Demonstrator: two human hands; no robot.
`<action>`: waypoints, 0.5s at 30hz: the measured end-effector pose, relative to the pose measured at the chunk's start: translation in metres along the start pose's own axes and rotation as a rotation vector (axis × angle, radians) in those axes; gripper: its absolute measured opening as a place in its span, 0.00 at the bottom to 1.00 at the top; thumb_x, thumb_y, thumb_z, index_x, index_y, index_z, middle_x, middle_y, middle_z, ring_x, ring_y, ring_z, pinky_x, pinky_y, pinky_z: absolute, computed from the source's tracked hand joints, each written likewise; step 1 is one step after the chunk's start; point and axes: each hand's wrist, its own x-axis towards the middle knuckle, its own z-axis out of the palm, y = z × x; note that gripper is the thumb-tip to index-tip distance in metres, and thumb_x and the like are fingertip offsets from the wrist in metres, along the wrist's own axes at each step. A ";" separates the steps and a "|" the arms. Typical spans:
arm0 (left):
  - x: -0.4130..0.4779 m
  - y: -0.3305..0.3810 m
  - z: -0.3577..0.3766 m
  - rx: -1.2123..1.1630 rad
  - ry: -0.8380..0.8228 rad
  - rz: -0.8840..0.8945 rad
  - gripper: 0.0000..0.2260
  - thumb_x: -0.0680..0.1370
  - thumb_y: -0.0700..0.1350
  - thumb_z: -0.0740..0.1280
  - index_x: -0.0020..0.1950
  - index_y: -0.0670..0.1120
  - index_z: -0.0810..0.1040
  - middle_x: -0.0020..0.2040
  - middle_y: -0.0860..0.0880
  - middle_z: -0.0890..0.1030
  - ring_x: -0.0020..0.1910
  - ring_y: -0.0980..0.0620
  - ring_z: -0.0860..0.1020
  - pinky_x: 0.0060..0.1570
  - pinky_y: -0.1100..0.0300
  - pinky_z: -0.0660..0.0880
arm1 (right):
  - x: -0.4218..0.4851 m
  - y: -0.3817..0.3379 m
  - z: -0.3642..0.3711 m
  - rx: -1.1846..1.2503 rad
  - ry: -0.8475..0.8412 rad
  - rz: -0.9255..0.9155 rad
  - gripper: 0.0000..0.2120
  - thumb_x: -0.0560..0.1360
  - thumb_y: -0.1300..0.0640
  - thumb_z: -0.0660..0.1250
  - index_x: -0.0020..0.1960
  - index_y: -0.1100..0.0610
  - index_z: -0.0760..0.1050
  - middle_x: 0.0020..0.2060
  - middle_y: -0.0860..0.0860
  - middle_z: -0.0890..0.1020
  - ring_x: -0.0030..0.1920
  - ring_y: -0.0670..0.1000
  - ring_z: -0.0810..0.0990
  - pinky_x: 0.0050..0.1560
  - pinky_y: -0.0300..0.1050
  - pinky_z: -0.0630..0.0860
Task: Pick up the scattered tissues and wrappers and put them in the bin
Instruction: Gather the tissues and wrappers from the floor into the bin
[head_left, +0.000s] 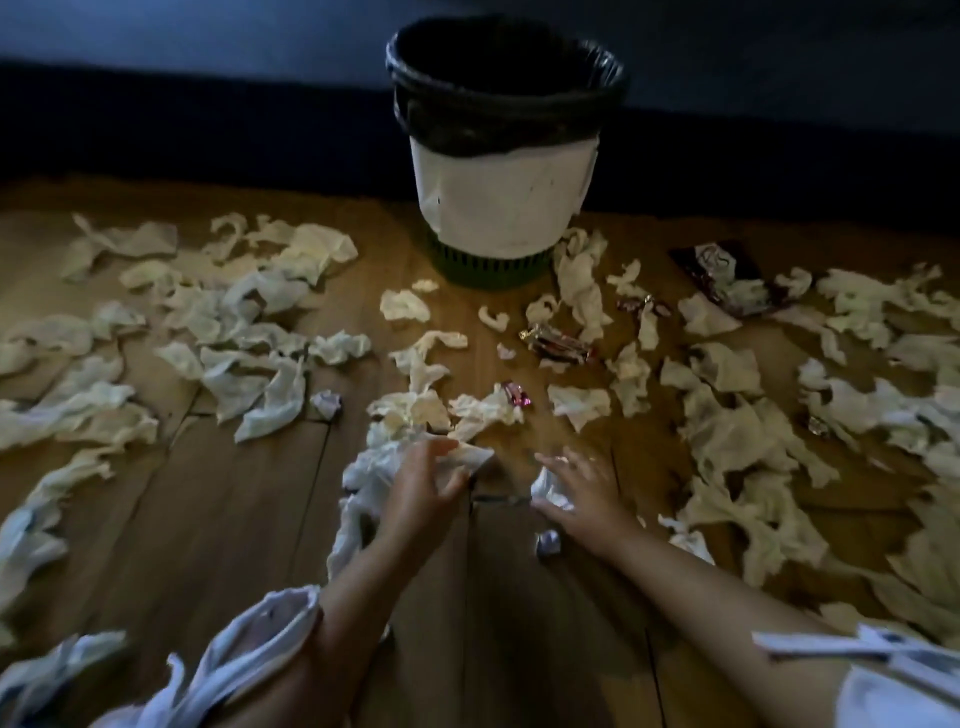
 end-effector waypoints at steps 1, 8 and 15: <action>-0.004 -0.005 -0.002 0.099 0.023 0.048 0.14 0.76 0.45 0.67 0.60 0.47 0.73 0.59 0.50 0.74 0.56 0.55 0.72 0.49 0.71 0.66 | -0.001 0.001 0.003 -0.074 -0.035 0.010 0.27 0.75 0.42 0.63 0.72 0.41 0.60 0.74 0.52 0.58 0.75 0.55 0.53 0.72 0.48 0.53; -0.003 -0.016 -0.016 0.689 -0.303 -0.020 0.33 0.76 0.58 0.62 0.76 0.60 0.47 0.77 0.48 0.40 0.76 0.41 0.41 0.73 0.44 0.47 | -0.021 -0.006 0.009 -0.266 -0.173 -0.110 0.39 0.64 0.25 0.52 0.72 0.34 0.49 0.76 0.46 0.50 0.76 0.52 0.46 0.73 0.56 0.47; -0.013 -0.022 -0.005 0.161 -0.191 -0.106 0.07 0.76 0.37 0.63 0.51 0.37 0.78 0.55 0.34 0.76 0.58 0.33 0.73 0.58 0.41 0.71 | -0.050 0.025 0.019 -0.379 0.080 -0.594 0.20 0.71 0.51 0.55 0.61 0.49 0.74 0.58 0.54 0.80 0.55 0.53 0.81 0.48 0.44 0.80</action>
